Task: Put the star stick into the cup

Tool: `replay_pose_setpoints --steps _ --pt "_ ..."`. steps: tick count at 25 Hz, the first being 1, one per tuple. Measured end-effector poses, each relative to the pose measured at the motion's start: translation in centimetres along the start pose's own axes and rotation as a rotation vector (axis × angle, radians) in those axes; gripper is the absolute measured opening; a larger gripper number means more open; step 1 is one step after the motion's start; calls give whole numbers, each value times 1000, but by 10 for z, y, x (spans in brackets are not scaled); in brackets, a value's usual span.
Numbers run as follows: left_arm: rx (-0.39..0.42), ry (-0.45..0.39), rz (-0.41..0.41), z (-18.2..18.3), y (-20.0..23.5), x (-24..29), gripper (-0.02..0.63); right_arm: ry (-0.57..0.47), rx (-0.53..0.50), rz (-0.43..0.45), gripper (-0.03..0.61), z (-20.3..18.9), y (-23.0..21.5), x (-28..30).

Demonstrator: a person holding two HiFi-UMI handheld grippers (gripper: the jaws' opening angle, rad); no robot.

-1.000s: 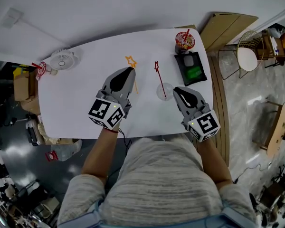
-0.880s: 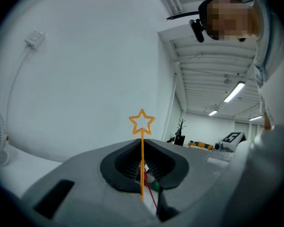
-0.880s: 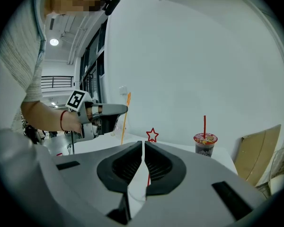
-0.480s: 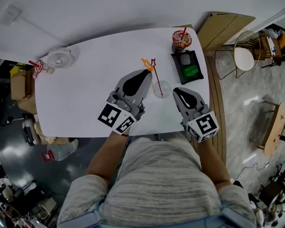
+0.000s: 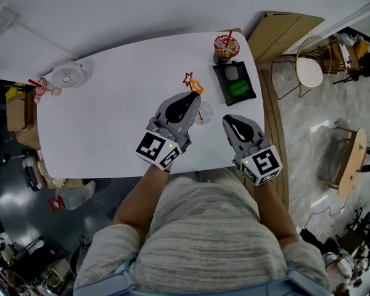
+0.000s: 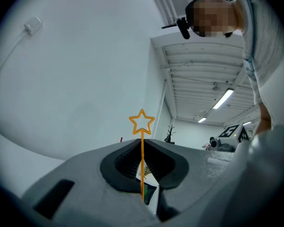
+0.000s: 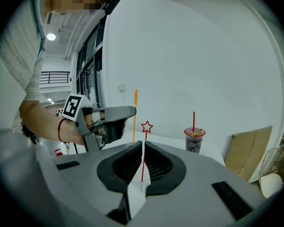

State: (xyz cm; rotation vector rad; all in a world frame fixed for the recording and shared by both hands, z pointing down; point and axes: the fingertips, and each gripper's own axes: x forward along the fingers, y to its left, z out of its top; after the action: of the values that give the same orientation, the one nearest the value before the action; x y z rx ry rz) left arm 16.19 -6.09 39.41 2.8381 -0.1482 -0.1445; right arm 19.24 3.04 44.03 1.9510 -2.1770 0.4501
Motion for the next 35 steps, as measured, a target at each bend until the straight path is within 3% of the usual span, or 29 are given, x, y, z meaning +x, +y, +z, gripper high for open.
replay_pose_setpoints --steps 21,35 --pt "-1 191 94 -75 10 -22 26 -7 -14 23 21 -3 5 -8" --pt "14 215 126 -76 12 -27 29 -25 -27 47 21 2 10 -13"
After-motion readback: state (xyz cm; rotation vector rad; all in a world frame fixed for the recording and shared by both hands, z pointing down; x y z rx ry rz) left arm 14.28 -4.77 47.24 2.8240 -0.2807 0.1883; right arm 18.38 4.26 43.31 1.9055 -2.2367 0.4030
